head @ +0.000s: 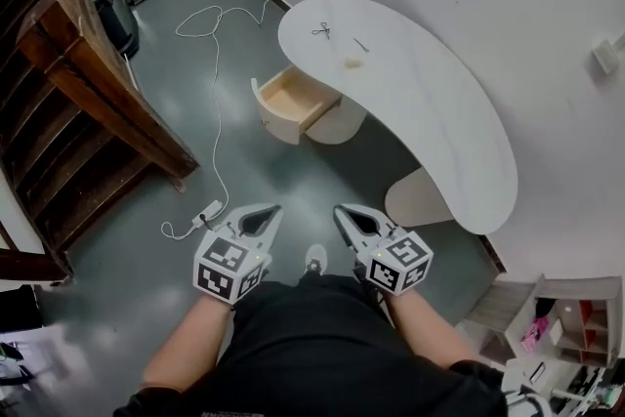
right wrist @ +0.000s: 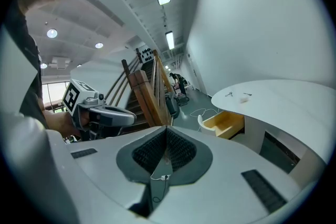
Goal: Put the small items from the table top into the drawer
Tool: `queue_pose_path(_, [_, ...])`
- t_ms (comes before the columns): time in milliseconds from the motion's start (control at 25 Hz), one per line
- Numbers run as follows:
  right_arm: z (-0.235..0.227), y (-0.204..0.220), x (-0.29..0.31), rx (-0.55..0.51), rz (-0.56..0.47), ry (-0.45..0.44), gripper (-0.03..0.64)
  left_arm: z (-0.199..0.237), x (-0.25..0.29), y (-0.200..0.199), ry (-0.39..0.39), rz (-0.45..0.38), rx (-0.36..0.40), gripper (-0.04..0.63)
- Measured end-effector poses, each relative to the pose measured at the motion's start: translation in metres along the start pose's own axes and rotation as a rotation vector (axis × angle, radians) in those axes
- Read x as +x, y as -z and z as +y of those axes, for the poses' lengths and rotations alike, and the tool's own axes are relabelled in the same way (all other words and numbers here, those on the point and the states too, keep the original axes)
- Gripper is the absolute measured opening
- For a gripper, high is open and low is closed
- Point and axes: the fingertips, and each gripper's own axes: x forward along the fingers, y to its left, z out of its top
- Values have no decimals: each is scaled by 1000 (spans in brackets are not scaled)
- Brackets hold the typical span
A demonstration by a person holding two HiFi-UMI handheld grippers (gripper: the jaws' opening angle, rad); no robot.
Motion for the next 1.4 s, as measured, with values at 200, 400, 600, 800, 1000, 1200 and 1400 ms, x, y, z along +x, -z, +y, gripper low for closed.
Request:
queue_pose_path(200, [-34,-25,14,-18,-13,-32,-2,14,25,-24,-41,-9,-12,15])
queue_pose_path(400, [-62,-34,19,-32,-12,-61,-2,19,54,-41,-68,-24,-17,15])
queue_pose_path(600, [-84,-38,22,-20,-10,-69,-2,19,71,-47,-74,-6,-20,15])
queue_pose_path(800, [-96,-37,25,7,-6,-66,-2,24,82,-51,-73,12,-23,15])
queue_pose_path(1000, [-105,-32,33,14,15,-59,-2,34,98,-49,-51,33,-31,15])
queue_pose_path(1200, [-126,-30,46,16,41,-33,-2,50,119,-53,-23,38,-38,15])
queue_pose_path(1400, [-146,-47,68,5,42,-9,-2,80,137,-77,-16,15,-25,15])
